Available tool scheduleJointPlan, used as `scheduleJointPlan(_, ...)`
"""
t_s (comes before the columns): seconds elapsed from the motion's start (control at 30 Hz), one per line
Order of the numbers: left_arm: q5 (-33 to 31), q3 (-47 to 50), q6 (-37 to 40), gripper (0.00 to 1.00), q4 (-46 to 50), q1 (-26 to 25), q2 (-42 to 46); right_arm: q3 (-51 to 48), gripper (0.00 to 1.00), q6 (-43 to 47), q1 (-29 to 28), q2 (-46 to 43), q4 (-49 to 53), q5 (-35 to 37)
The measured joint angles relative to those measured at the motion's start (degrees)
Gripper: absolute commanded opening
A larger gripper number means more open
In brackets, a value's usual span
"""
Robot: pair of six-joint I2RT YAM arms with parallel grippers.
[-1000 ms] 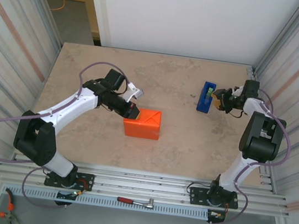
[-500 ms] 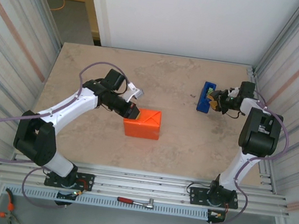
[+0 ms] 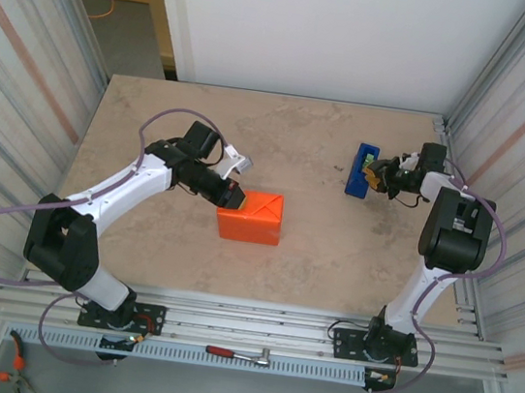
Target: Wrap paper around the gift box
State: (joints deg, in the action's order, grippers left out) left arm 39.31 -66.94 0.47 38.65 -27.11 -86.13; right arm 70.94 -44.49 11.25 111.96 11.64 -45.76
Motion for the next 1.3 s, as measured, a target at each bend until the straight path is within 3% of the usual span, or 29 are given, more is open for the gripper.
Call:
scheduleJointPlan(0.13,0.0,0.0,0.0,0.0,0.0,0.0,0.0,0.0,0.22,0.0,0.0,0.4,-0.5,-0.5)
scheduleJointPlan(0.37,0.0,0.0,0.0,0.0,0.0,0.0,0.0,-0.7,0.25,-0.3,0.0,0.5,-2.4,-1.1)
scheduleJointPlan(1.0,-0.1,0.0,0.0,0.0,0.0,-0.2,0.0,-9.8,0.24,-9.4,2.1,0.3,-21.5,-7.9)
scheduleJointPlan(1.3,-0.2,0.0,0.4,0.0,0.0,-0.3,0.0,-11.1,0.12,-10.6,2.3,0.2,-23.6,-7.7)
